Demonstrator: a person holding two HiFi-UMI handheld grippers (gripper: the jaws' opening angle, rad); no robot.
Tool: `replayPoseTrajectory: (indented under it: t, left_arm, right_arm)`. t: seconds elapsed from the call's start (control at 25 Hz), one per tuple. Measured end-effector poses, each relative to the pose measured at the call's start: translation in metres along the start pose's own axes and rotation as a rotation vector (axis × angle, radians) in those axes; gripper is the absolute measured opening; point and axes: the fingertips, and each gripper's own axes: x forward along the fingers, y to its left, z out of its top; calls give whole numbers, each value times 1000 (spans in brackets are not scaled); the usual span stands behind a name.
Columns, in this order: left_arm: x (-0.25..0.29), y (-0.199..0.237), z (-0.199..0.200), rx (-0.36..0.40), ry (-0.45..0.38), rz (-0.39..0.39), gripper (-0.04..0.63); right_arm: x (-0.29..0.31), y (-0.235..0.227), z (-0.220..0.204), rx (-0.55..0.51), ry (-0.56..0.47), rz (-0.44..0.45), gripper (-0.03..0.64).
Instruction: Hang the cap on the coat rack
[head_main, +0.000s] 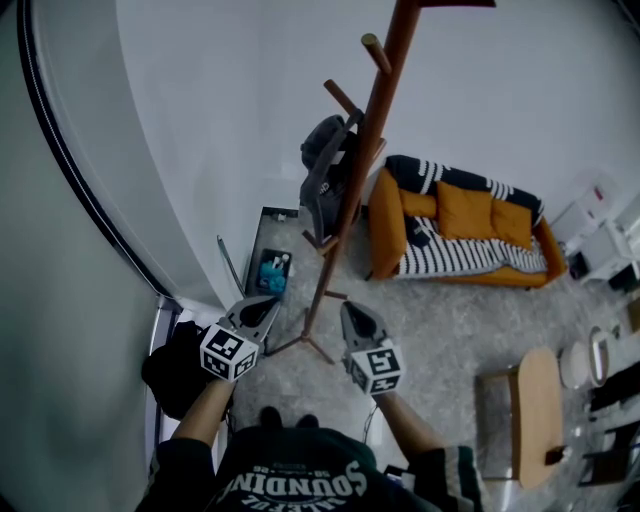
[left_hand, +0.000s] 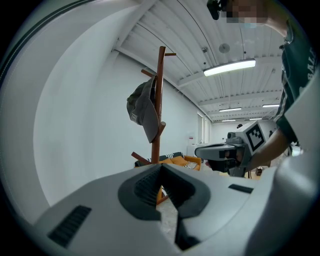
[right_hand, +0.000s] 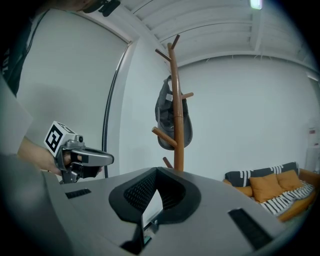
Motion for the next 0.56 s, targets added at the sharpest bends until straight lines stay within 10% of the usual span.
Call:
replayPoseTrajectory:
  t: [0.56]
  left_arm:
    - [2,4,-4,-28,6,5,2]
  right_arm:
    - [1,3,4,-12,-5,20,-2]
